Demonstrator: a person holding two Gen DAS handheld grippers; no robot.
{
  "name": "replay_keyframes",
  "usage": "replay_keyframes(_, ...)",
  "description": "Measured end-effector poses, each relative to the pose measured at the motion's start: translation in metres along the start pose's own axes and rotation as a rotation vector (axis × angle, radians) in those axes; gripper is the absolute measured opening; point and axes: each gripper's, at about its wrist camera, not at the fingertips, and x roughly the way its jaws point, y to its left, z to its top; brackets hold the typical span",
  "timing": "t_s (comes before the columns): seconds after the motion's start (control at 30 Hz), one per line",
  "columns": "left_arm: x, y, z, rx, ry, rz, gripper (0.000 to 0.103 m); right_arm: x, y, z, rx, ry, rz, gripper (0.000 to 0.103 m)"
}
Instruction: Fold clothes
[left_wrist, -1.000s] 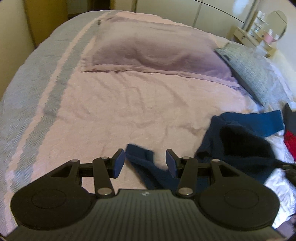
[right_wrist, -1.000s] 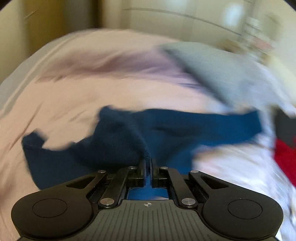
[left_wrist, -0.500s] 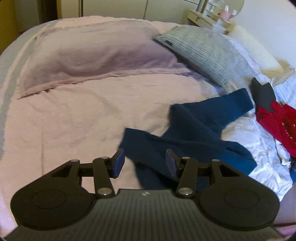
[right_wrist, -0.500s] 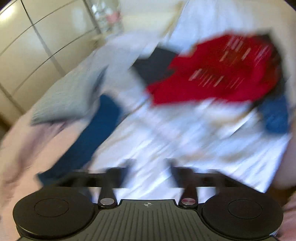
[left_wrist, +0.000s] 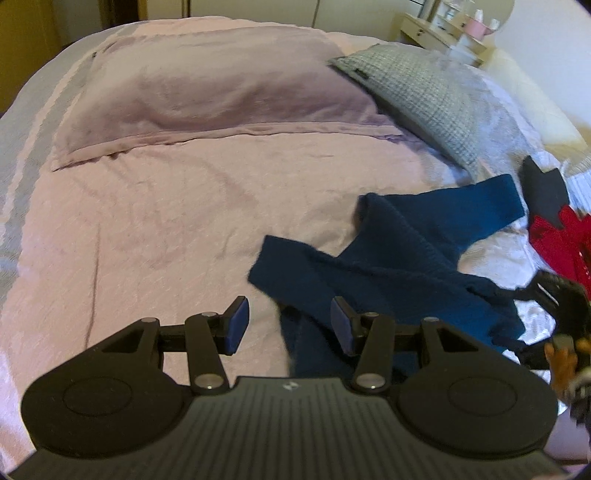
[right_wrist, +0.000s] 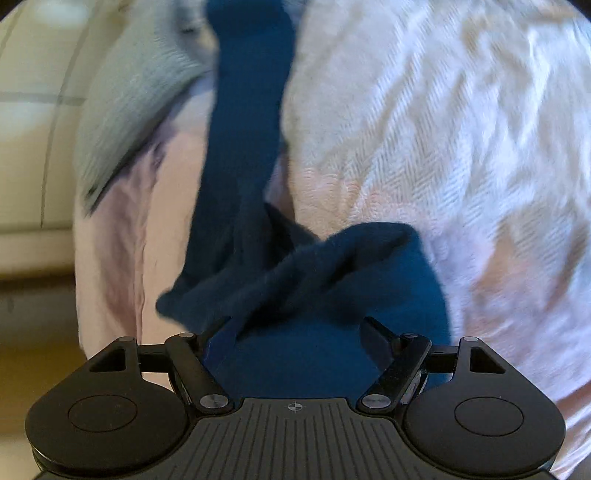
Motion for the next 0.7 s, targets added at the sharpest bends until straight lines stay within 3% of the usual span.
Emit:
replay_keyframes(0.07, -0.001, 0.007, -0.002, -0.008, 0.002, 0.008, 0.045, 0.019, 0.001, 0.006, 0.02, 0.041, -0.051, 0.076)
replay_keyframes(0.13, -0.003, 0.013, -0.003, -0.013, 0.005, 0.015, 0.045, 0.029, -0.004, 0.0, 0.029, 0.08, -0.059, 0.007)
replay_keyframes(0.27, -0.005, 0.023, 0.0, -0.012, 0.0, 0.02, 0.045, 0.001, -0.01, -0.031, -0.165, 0.049, -0.046, 0.005)
replay_keyframes(0.33, -0.005, 0.026, 0.003, -0.007, -0.005, 0.016, 0.045, -0.038, -0.018, -0.04, -0.279, -0.031, -0.086, 0.004)
replay_keyframes(0.47, -0.002, 0.019, 0.012, 0.026, -0.018, -0.004, 0.045, -0.132, -0.048, -0.02, -0.37, -0.289, -0.257, 0.003)
replay_keyframes(0.6, 0.009, -0.004, 0.021, 0.074, -0.021, -0.031, 0.045, -0.216, -0.07, 0.026, -0.474, -0.604, -0.456, 0.002)
replay_keyframes(0.7, 0.021, -0.028, 0.028, 0.112, -0.025, -0.053, 0.045, -0.238, -0.073, 0.064, -0.535, -0.783, -0.633, 0.003)
